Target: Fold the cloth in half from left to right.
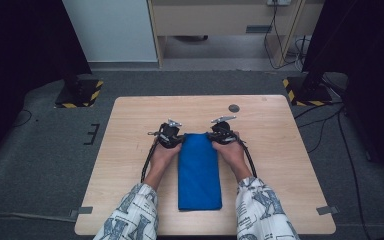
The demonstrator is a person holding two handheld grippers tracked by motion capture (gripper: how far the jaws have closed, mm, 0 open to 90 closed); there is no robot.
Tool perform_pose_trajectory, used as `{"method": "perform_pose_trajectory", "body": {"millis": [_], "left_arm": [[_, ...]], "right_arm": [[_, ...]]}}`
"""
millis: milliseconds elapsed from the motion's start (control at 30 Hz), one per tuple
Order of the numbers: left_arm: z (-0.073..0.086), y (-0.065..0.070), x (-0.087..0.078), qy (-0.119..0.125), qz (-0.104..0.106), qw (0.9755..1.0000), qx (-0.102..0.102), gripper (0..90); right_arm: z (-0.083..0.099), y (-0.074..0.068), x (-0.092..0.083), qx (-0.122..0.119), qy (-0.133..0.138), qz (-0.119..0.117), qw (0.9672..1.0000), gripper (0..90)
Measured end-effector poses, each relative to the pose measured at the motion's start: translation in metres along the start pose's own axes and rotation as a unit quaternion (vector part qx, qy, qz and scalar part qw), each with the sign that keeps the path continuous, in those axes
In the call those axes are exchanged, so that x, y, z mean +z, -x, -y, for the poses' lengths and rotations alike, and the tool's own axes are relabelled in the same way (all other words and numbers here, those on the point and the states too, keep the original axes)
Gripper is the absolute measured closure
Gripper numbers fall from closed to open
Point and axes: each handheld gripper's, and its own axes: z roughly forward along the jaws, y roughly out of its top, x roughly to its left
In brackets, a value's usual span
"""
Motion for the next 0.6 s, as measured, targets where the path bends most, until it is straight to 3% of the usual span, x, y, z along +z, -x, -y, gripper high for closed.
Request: {"method": "perform_pose_trajectory", "body": {"millis": [167, 267, 600], "left_arm": [[-0.007, 0.003, -0.013, 0.018, 0.003, 0.9998, 0.002, 86.7], [-0.011, 0.004, -0.022, 0.031, 0.005, 0.9995, 0.003, 86.9], [-0.027, 0.006, -0.037, 0.061, 0.008, 0.9981, 0.006, 87.1]], "right_arm": [[-0.003, 0.002, -0.019, 0.014, 0.031, -0.013, 0.9994, 85.5], [-0.007, 0.000, -0.028, 0.007, 0.040, -0.015, 0.9991, 85.6], [-0.021, -0.002, -0.043, -0.001, 0.053, -0.012, 0.9985, 85.6]]}}
